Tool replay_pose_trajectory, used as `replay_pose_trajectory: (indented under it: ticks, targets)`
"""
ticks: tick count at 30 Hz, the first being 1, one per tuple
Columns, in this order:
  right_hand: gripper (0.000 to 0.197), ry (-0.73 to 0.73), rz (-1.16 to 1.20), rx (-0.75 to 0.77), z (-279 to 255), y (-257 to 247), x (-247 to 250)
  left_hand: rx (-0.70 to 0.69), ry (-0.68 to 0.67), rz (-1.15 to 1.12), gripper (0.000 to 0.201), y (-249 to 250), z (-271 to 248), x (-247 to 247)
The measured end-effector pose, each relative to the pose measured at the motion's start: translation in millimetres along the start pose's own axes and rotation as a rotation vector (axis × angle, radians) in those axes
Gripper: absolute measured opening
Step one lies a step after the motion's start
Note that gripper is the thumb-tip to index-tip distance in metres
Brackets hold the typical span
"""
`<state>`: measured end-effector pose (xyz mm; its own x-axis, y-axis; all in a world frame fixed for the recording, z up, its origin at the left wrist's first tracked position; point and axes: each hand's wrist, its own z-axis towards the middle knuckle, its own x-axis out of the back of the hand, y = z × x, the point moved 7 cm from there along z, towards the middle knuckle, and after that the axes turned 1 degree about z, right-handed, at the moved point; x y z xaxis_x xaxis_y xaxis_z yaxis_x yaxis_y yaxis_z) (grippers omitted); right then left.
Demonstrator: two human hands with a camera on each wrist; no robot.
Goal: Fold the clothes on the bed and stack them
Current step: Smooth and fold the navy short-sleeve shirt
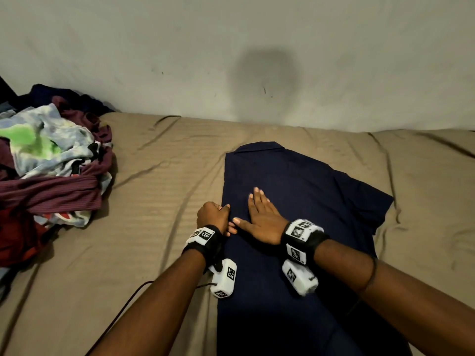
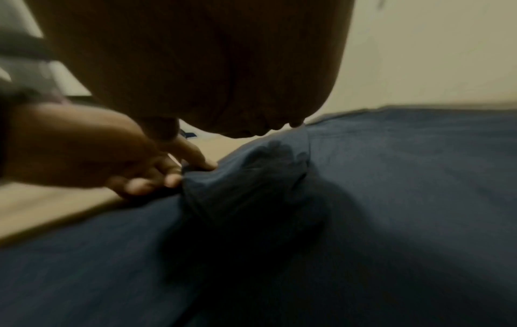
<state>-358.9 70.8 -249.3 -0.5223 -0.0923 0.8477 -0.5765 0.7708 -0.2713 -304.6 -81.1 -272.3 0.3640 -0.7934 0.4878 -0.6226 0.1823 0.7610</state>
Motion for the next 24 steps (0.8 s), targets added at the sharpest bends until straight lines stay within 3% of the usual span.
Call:
replay_pose_trajectory:
  ticks: [2,4,7,9,13,15,19,21,24]
  targets:
    - [0.093,0.072,-0.201,0.080,15,-5,13,-0.094,0.105,0.282,0.038,14,-14,9]
    - [0.093,0.063,-0.284,0.047,38,3,19,-0.266,0.178,0.539,0.048,31,-36,11]
    - [0.100,0.027,-0.299,-0.009,69,16,24,-0.513,0.163,0.798,0.053,46,-57,-2]
    - [0.104,0.041,-0.301,0.005,76,20,21,-0.602,0.032,0.911,0.062,40,-58,-16]
    - [0.113,0.069,-0.315,-0.023,78,26,22,-0.556,-0.261,1.040,0.095,8,-51,-33]
    - [0.119,0.040,-0.275,-0.100,70,26,26,-0.545,-0.335,1.033,0.104,-2,-55,-29]
    - [0.116,0.008,0.004,-0.209,5,31,19,-0.472,-0.402,0.919,0.112,-14,-97,-3]
    - [0.111,0.014,0.060,-0.167,-63,34,-1,-0.486,-0.425,0.878,0.111,-27,-144,4]
    - [0.131,0.068,0.100,-0.207,-185,56,-52,-0.531,-0.406,0.866,0.109,-56,-228,4]
